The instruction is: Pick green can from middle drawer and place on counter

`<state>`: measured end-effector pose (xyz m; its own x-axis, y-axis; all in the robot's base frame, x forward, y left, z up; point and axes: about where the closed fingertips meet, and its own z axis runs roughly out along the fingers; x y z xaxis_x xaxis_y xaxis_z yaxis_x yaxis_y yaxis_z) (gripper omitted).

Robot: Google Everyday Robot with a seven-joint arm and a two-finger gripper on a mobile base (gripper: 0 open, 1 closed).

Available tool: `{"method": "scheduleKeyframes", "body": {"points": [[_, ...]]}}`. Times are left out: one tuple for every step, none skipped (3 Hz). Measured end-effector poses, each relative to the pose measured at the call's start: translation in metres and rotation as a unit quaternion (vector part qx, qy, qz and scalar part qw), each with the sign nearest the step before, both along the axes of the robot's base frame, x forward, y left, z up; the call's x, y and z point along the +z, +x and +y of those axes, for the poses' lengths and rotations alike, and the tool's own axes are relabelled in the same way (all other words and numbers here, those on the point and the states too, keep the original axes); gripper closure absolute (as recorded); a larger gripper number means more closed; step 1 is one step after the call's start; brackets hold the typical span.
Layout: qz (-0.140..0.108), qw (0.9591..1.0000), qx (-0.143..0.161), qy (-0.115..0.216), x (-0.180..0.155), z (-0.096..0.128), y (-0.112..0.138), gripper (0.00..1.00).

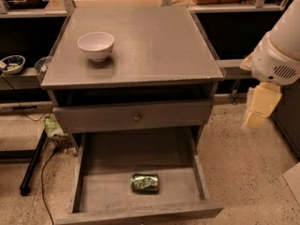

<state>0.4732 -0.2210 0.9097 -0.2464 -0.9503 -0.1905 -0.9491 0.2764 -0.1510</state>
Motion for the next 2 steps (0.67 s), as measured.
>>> {"method": "scheduleKeyframes", "body": {"points": [[-0.006,0.9996,0.024,0.013,-0.003,0.012,-0.018,0.00],[-0.013,0.9970,0.067,0.037,-0.013,0.035,-0.049,0.00]]}}
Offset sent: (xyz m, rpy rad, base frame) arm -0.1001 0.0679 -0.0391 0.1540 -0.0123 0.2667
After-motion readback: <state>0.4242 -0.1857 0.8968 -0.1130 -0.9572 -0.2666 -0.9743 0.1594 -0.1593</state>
